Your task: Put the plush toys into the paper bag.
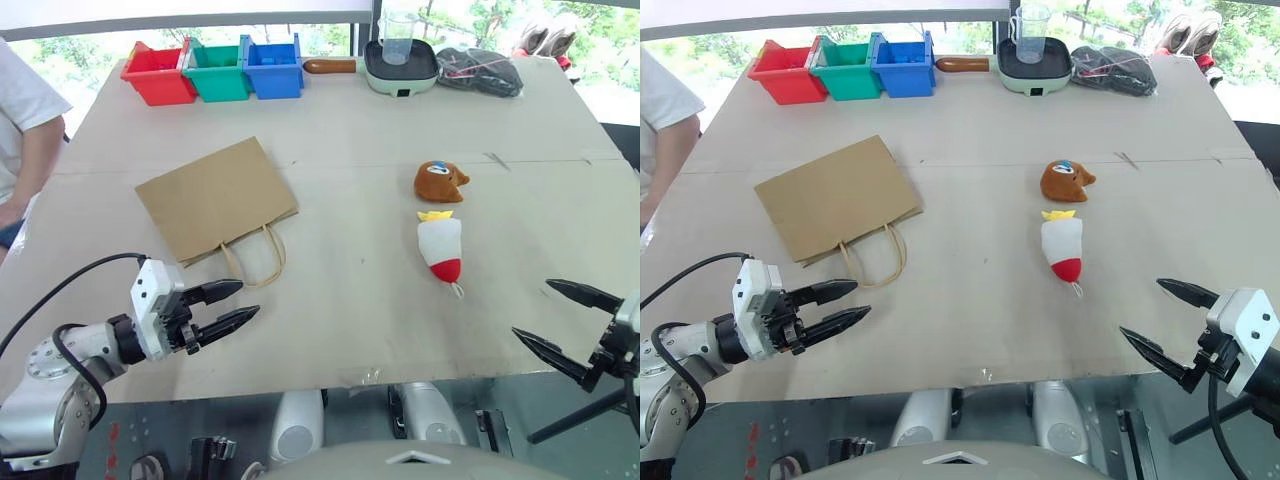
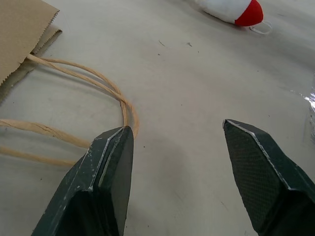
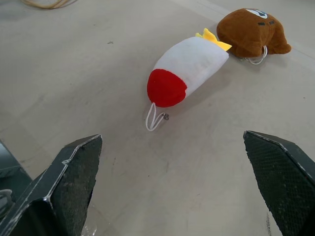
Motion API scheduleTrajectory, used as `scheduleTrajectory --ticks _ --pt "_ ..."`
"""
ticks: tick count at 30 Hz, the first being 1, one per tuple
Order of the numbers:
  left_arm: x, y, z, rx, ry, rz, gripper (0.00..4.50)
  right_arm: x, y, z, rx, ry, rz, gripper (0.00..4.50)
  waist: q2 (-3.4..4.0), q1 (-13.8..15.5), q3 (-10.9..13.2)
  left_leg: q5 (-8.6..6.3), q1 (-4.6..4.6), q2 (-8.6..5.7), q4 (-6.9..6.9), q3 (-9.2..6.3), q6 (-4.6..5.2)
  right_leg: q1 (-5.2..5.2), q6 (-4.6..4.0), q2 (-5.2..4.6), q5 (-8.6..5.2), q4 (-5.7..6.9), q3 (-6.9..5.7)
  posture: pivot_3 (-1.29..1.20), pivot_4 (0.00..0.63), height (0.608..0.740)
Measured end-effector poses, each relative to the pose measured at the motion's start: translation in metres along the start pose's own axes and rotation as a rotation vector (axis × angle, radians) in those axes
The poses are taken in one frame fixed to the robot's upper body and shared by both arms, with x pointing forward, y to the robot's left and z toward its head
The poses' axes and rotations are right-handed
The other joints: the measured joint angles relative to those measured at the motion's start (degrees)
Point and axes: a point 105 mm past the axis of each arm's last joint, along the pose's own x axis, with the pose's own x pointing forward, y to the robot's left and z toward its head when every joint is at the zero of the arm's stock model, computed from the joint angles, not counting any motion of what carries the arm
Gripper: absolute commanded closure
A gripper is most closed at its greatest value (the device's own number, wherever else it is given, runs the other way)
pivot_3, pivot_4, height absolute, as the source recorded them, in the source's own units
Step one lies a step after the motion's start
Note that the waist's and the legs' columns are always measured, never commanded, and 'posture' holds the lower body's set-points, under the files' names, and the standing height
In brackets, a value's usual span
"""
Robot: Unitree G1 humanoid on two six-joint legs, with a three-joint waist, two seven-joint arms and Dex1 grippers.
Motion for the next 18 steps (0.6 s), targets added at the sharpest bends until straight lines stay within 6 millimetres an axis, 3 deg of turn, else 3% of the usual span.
scheduleTrajectory --ticks 4,8,13,18 --pt "0.000 0.008 0.003 0.022 -0.019 0.020 1.32 0.010 -0.002 0.011 -0.030 -0.047 -0.010 0.00 -0.01 0.0 0.0 0.01 0.00 0.02 -0.06 -0.05 0.05 -0.03 -0.06 0.07 -0.02 0.00 -0.05 0.00 0.150 0.740" --pt "-0.009 0.043 0.016 0.242 -0.015 0.051 1.32 0.043 0.015 0.036 -0.083 -0.135 0.091 0.00 -0.02 0.0 0.0 0.02 0.01 0.03 -0.06 -0.16 0.04 -0.13 -0.06 0.19 -0.02 0.11 -0.08 0.00 0.150 0.740" --pt "-0.032 0.080 0.013 0.473 0.105 0.068 1.32 0.064 0.029 0.046 -0.061 -0.159 0.197 0.00 -0.09 0.1 -0.1 0.02 -0.11 -0.03 -0.04 -0.01 0.07 -0.13 -0.10 0.04 0.01 -0.01 -0.05 0.00 0.150 0.740" --pt "-0.020 0.085 0.000 0.577 0.148 0.010 1.32 0.071 0.037 0.051 -0.073 -0.180 0.234 0.00 -0.24 0.3 -0.1 0.01 -0.13 0.01 -0.05 -0.08 0.11 -0.09 -0.07 0.13 0.01 0.10 -0.12 0.00 0.150 0.740"
